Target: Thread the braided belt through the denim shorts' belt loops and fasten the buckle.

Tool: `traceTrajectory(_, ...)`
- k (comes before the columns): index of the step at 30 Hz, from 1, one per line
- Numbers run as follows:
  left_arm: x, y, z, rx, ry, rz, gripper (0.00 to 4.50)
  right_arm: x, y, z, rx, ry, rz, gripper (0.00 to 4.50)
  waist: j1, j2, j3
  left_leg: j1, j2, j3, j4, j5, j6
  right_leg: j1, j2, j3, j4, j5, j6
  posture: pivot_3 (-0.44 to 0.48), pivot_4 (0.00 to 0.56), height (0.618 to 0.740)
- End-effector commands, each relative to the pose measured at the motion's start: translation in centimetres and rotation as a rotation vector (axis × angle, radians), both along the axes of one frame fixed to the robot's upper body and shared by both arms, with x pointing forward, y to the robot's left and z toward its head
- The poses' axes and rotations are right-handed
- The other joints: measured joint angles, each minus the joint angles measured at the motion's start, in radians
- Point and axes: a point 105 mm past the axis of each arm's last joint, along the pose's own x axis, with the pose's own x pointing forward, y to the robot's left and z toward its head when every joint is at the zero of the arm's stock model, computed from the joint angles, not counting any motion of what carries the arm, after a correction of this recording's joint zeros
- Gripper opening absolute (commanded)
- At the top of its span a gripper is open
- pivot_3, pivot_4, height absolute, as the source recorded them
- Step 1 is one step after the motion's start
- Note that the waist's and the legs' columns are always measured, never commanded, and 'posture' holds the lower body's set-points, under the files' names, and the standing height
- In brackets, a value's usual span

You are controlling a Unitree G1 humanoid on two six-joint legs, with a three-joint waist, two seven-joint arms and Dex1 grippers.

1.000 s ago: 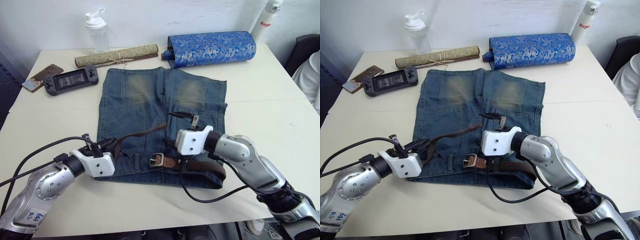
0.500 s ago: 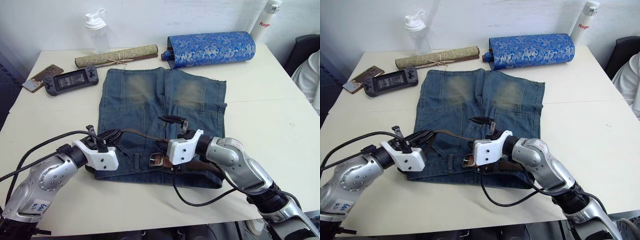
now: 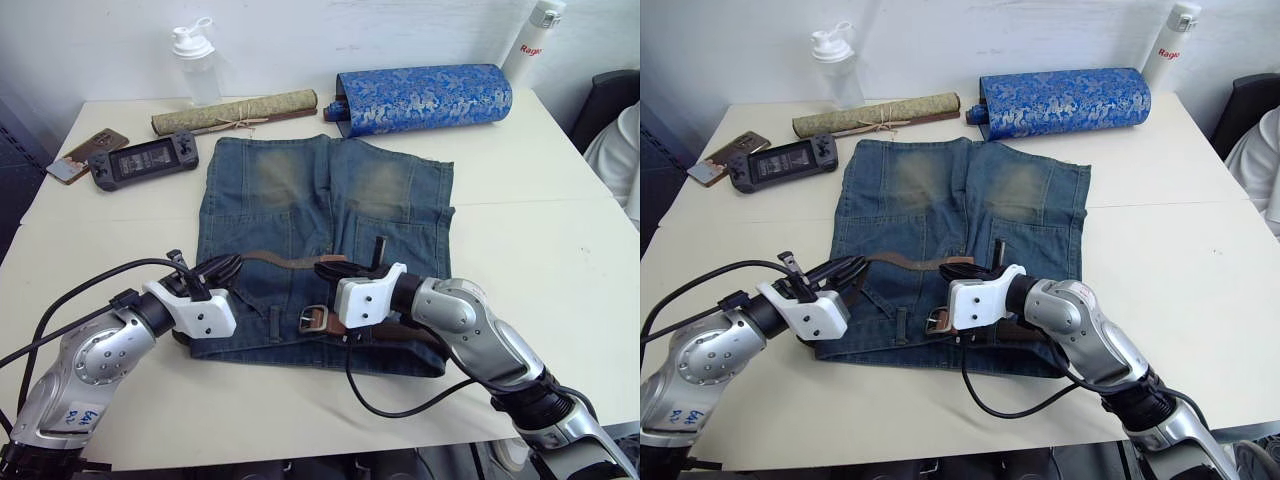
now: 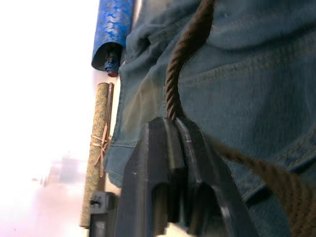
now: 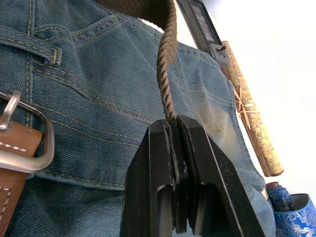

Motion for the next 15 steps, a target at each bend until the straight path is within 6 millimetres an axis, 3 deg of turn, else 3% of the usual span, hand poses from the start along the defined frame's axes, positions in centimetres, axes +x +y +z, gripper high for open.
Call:
traceTrajectory(1,-0.9,-0.3,1.6,-0.125,0.044,-0.023,2.36,0.3,-0.1,1.5,0.023,-0.069,0.004,0.0,0.0,0.0,0.0,0.0,0.0,0.0,0.0,0.0,0.0,0.0,0.0,0.0,0.0,0.0,0.0,0.0,0.15,0.717)
traceTrajectory(3,-1.5,-0.7,2.2,-0.261,0.131,-0.046,3.15,0.5,-0.1,1.4,0.017,-0.082,0.008,0.0,0.0,0.0,0.0,0.001,0.0,0.0,0.001,0.0,0.0,0.001,0.0,0.0,0.001,0.0,0.0,0.0,0.15,0.717)
traceTrajectory(6,-2.6,-0.7,3.9,-0.539,0.293,-0.077,3.15,0.9,0.0,1.6,0.015,-0.105,0.008,0.0,-0.001,0.0,0.0,0.001,0.001,-0.001,0.002,0.0,0.0,0.001,0.0,0.0,0.001,0.0,0.0,0.0,0.15,0.717)
traceTrajectory(8,-3.4,-0.9,3.8,-0.716,0.491,-0.113,3.15,1.3,0.1,1.9,0.019,-0.129,0.003,0.0,-0.002,0.0,0.0,0.001,0.001,-0.002,0.004,0.0,0.0,0.002,0.0,0.0,0.001,0.0,0.0,0.0,0.15,0.717)
traceTrajectory(10,-5.8,-2.7,3.4,-0.996,0.844,-0.288,3.15,1.6,0.5,2.3,0.033,-0.158,0.001,0.0,-0.008,0.0,0.0,0.003,0.002,-0.005,0.005,0.0,-0.001,0.006,0.0,0.002,0.0,0.0,0.0,0.0,0.15,0.717)
traceTrajectory(12,-7.0,-3.2,3.2,-1.206,1.062,-0.337,3.15,1.8,1.0,2.7,0.051,-0.19,0.003,0.0,-0.015,0.002,0.001,0.006,0.004,-0.01,0.006,-0.001,-0.003,0.013,0.0,0.003,-0.002,-0.001,-0.001,0.0,0.15,0.717)
traceTrajectory(15,-6.3,-2.7,2.0,-1.439,1.176,-0.251,3.15,1.5,1.6,3.3,0.088,-0.241,0.024,0.0,-0.014,0.002,0.001,0.006,0.003,-0.015,0.008,-0.001,-0.003,0.017,0.001,0.001,-0.004,-0.001,-0.002,0.0,0.15,0.717)
